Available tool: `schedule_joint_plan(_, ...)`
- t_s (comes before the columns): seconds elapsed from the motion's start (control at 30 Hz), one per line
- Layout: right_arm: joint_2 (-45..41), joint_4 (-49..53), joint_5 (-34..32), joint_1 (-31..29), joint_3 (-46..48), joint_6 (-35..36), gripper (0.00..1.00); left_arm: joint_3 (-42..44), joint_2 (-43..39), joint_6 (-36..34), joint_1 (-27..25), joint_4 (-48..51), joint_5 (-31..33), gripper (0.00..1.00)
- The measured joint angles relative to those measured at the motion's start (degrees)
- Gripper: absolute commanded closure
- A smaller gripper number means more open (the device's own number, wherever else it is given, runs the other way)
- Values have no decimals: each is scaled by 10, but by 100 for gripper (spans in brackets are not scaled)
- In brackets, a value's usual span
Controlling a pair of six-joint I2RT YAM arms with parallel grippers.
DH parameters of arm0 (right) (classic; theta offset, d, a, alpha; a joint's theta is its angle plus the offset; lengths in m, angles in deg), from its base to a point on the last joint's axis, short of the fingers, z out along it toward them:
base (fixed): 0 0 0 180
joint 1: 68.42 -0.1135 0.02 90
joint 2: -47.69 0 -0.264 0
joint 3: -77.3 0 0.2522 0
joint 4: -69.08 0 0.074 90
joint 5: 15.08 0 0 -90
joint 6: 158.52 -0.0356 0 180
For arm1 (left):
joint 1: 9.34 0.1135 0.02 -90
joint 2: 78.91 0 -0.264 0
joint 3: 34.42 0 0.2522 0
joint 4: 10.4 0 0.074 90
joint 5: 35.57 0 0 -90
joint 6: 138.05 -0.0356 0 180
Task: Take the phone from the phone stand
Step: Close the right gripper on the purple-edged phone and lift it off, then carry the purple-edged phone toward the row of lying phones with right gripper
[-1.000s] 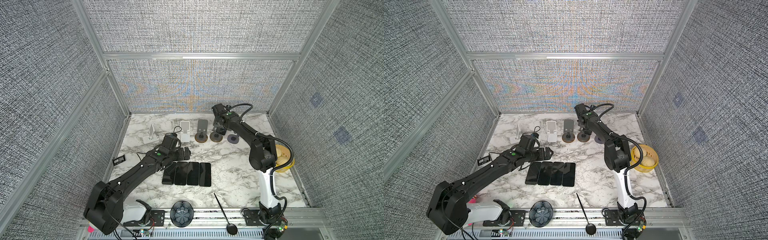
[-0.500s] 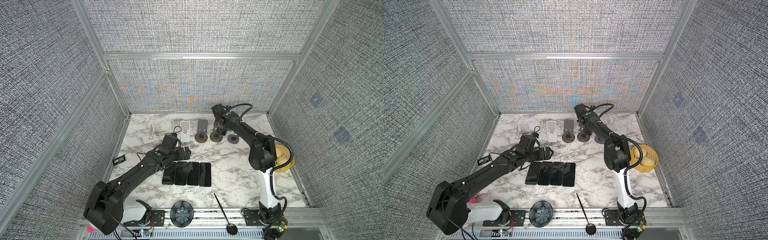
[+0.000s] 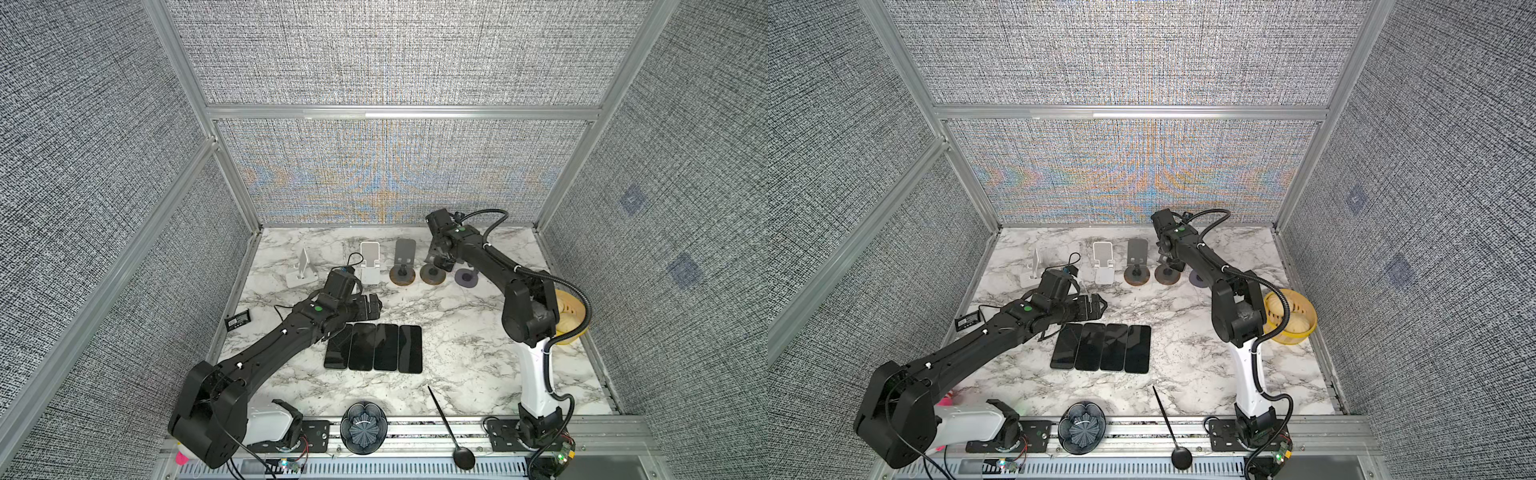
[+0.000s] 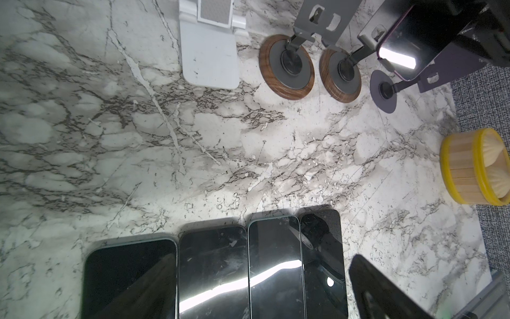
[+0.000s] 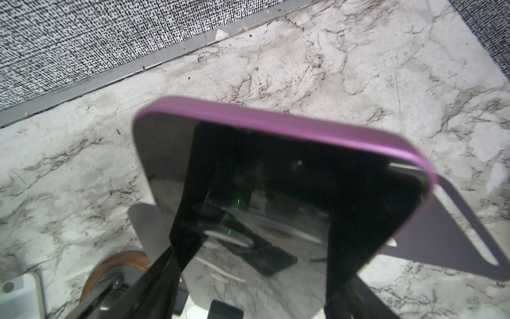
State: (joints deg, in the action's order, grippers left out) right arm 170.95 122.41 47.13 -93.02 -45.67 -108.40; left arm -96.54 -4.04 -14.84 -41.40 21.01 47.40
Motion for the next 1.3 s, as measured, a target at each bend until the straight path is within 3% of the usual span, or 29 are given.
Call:
schedule_joint_plan(0.63, -66, -78, 49, 16, 107, 5, 27, -1, 0, 0, 0, 0, -5, 2)
schedule_joint_plan(1.3, -119, -90, 84, 33, 195, 9, 28, -1, 6, 2, 0, -11, -11, 2)
